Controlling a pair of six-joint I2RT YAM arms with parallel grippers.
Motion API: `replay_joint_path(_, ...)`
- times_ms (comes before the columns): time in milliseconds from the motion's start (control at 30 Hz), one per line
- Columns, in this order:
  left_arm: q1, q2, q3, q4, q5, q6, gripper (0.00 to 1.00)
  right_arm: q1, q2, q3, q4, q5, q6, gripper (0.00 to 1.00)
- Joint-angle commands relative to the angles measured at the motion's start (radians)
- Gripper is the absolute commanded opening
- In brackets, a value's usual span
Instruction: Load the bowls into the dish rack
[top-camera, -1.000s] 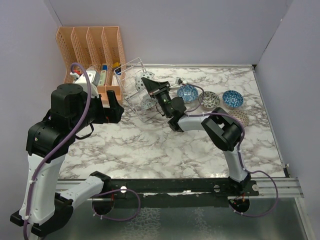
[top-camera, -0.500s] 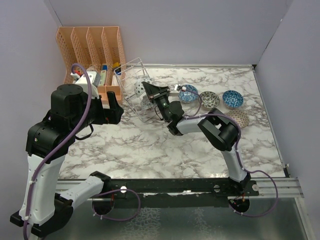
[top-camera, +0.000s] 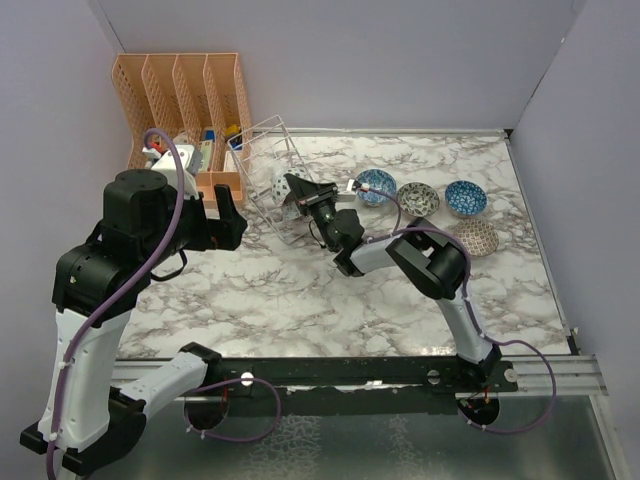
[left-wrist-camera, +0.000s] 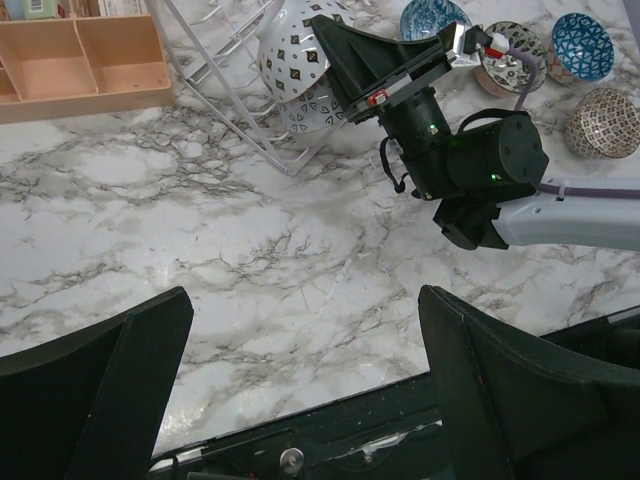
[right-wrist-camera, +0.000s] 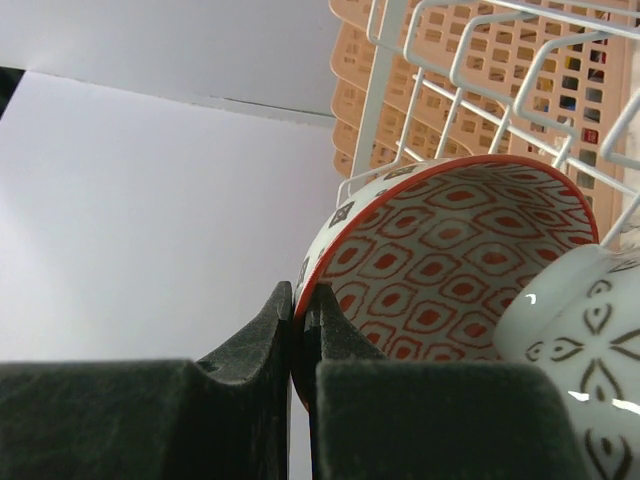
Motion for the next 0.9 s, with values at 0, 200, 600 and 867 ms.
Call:
replay_joint_path(0, -0.006, -0.011, -0.007, -0.006, 0.005, 0.011, 0.99, 0.000, 0.037, 0.038, 0.060, 0.014, 0.019, 0.04)
replay_joint_path(200, -0.006, -0.010, -0.008, -0.006, 0.006, 0.012, 0.99, 0.000, 0.025, 0.019, 0.030, 0.025, 0.036, 0.15)
replay_joint_path(600, -0.006, -0.005, -0.013, 0.006, 0.009, 0.004, 0.99, -0.006, -0.013, -0.004, -0.049, 0.022, 0.064, 0.36)
replay_joint_path(867, -0.007, 0.005, -0.008, 0.012, 0.006, 0.001, 0.99, -0.006, -0.060, -0.011, -0.152, 0.025, 0.092, 0.43)
